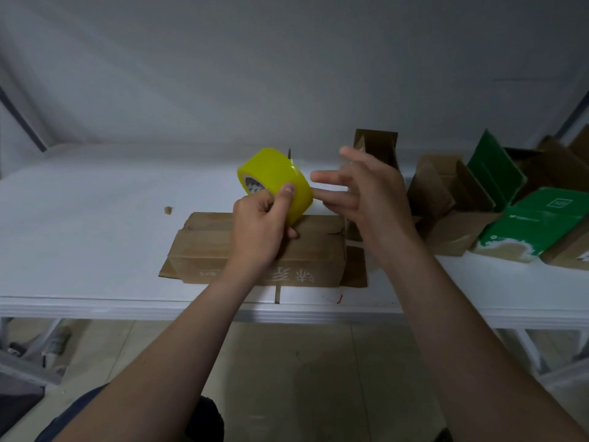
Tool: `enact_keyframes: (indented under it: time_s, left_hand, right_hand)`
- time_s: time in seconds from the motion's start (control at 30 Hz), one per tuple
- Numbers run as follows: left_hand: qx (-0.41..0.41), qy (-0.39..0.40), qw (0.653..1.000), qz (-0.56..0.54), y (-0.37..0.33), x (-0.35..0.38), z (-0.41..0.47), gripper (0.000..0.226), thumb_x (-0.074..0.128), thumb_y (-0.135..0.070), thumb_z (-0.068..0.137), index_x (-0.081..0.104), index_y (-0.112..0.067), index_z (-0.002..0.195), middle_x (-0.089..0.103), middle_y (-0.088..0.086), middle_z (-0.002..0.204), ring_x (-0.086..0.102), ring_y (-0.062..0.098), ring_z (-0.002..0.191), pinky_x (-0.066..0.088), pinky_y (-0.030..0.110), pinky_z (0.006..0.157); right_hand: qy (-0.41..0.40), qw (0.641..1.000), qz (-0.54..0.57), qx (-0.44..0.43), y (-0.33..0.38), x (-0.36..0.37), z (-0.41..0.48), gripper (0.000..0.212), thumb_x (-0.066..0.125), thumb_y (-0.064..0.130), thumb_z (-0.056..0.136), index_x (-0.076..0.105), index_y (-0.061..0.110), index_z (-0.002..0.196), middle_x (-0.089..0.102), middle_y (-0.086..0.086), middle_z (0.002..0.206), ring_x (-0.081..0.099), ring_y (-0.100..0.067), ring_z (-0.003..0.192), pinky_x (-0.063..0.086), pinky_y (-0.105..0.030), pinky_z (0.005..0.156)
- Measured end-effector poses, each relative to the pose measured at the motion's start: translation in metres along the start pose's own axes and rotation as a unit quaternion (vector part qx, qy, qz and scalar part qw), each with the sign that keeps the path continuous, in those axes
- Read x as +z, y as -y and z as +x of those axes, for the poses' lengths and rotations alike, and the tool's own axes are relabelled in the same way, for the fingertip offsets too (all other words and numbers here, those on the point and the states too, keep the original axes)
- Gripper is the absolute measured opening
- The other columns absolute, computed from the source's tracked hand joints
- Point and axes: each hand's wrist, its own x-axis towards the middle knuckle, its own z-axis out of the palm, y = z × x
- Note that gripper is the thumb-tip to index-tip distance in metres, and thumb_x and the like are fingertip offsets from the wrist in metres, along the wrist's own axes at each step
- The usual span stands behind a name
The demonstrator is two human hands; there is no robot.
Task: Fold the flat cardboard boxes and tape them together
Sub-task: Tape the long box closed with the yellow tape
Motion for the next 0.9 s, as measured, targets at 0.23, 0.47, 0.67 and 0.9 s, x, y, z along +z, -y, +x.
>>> enact_keyframes:
  time_s: [0.23, 0.47, 0.67, 0.9]
  left_hand:
    - [0.088, 0.047, 0.993, 0.056, 0.003, 0.001, -0.004, 0.054, 0.054, -0.05, 0.094, 0.057, -0.01, 0.058, 0.06, 0.001, 0.048, 0.062, 0.015, 0.046, 0.045, 0.042, 0.048]
    - [0.097, 0.03, 0.989, 0.11, 0.002, 0.006, -0.001, 0.058, 0.051, -0.057, 0.09, 0.049, -0.012, 0.052, 0.051, 0.005, 0.046, 0.049, 0.02, 0.047, 0.036, 0.043, 0.048]
    - [-0.03, -0.028, 0.998, -0.039, -0.002, 0.003, 0.007, 0.059, 0.054, -0.034, 0.102, 0.058, 0.004, 0.058, 0.064, 0.008, 0.046, 0.061, 0.013, 0.049, 0.047, 0.029, 0.063]
    - [-0.076, -0.058, 0.989, -0.112, -0.006, -0.003, 0.008, 0.062, 0.049, -0.034, 0.104, 0.063, 0.008, 0.062, 0.063, 0.012, 0.048, 0.062, 0.019, 0.055, 0.05, 0.029, 0.074]
  right_hand:
    - [-0.042, 0.968, -0.207, -0.135, -0.021, 0.01, 0.002, 0.012, 0.084, 0.033, 0.08, 0.078, 0.032, 0.09, 0.075, 0.014, 0.089, 0.068, 0.0, 0.084, 0.058, -0.026, 0.072]
    - [-0.088, 0.967, -0.198, -0.133, -0.03, 0.01, 0.006, 0.006, 0.075, 0.033, 0.085, 0.076, 0.03, 0.08, 0.074, 0.018, 0.085, 0.073, -0.01, 0.086, 0.062, -0.047, 0.074]
    - [-0.095, 0.993, -0.03, -0.056, -0.019, 0.011, 0.002, 0.013, 0.063, 0.014, 0.098, 0.069, 0.003, 0.099, 0.076, 0.001, 0.086, 0.074, -0.028, 0.061, 0.064, -0.041, 0.064]
    - [-0.054, 0.996, 0.059, 0.043, -0.013, 0.007, 0.003, 0.017, 0.069, 0.022, 0.095, 0.071, 0.009, 0.107, 0.076, -0.002, 0.098, 0.075, -0.025, 0.073, 0.062, -0.039, 0.065]
